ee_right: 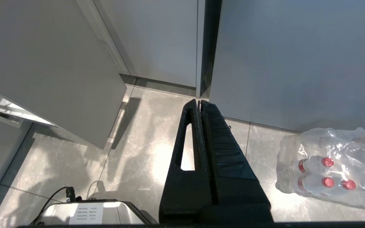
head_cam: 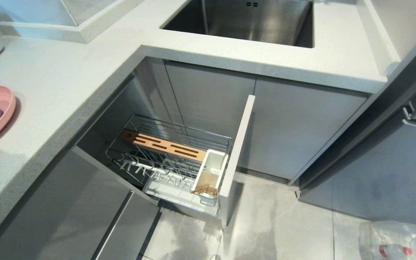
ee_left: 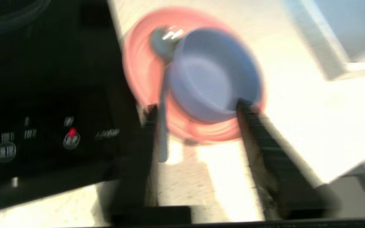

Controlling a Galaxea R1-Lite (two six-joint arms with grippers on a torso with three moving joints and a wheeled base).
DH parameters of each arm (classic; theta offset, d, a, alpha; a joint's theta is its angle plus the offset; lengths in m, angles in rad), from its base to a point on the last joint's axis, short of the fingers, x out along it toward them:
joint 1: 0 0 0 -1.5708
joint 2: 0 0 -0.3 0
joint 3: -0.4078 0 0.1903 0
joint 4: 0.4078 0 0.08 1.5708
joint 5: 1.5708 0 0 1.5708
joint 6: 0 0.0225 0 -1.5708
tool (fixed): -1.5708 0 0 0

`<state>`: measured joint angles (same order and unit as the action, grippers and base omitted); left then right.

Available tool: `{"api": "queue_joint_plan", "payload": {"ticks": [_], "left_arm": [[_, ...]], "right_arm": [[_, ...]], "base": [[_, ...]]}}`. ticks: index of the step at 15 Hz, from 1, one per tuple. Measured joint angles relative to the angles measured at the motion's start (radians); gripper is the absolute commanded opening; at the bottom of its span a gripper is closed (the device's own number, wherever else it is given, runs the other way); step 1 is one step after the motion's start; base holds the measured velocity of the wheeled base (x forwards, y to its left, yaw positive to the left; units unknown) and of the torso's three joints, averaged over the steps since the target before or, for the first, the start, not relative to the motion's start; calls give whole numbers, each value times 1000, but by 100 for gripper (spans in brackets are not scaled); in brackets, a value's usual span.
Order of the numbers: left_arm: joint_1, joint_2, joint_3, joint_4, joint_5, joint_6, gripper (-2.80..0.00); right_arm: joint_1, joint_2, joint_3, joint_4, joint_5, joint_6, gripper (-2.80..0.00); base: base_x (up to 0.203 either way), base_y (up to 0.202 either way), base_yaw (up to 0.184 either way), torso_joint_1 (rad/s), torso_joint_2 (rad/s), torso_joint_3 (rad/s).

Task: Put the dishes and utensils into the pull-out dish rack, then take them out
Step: Take the chopsticks out of the cupboard

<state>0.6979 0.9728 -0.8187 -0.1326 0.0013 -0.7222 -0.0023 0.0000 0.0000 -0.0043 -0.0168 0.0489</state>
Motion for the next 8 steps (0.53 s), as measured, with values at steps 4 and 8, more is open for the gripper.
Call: {"api": "queue_joint_plan", "payload": {"ticks": [4,8], "left_arm": [[-54,-64,-137,7,-13,126,-280],[-186,-71,-430,93,-75,247,-280]], "right_arm": [[0,0,0,0,0,0,-280],[0,0,0,0,0,0,-280]], "base": [[0,0,0,0,0,0],[0,0,0,0,0,0]]}}
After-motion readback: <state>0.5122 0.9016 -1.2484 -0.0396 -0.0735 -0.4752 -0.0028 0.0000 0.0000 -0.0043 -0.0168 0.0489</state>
